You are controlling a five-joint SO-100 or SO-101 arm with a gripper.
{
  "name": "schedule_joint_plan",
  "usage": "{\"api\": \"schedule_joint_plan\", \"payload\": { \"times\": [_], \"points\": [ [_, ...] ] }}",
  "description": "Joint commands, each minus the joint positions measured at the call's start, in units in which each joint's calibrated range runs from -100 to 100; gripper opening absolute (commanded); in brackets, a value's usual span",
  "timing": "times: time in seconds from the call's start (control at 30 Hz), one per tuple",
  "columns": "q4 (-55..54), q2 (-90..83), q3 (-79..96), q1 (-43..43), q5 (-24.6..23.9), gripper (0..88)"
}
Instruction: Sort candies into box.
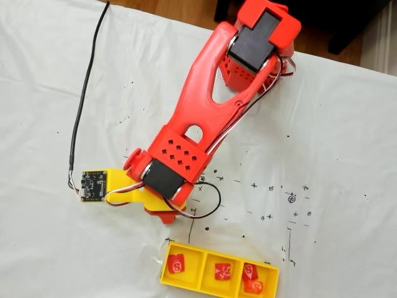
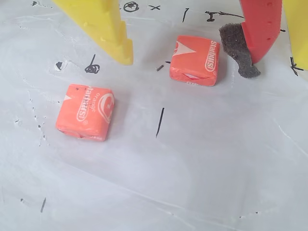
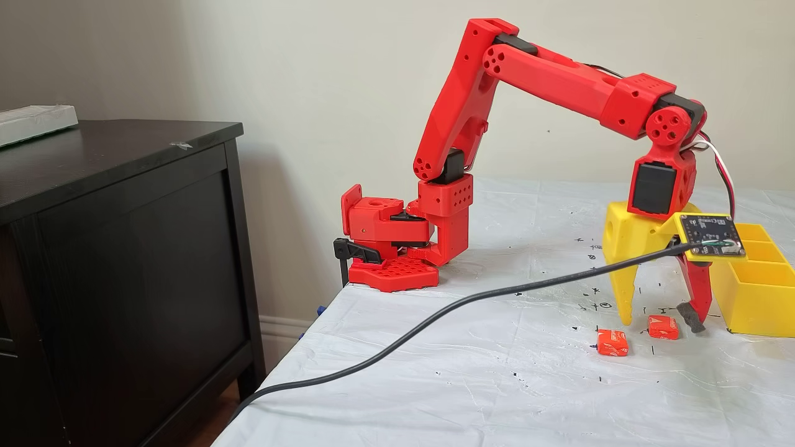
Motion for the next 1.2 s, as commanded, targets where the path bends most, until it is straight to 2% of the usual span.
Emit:
{"api": "schedule_joint_plan", "payload": {
  "times": [0.0, 0.97, 1.03, 1.07, 1.1, 1.17],
  "points": [
    [-0.5, -0.9, -3.8, -1.2, -0.1, 27.4],
    [-2.8, 2.4, -2.9, -2.7, -1.1, 22.6],
    [-2.8, 2.5, -2.8, -2.7, -1.0, 18.9],
    [-2.7, 2.5, -2.8, -2.7, -1.2, 9.8],
    [-2.7, 2.5, -2.8, -2.8, -1.3, 6.3],
    [-2.8, 2.5, -2.8, -2.8, -1.5, 5.5]
  ]
}}
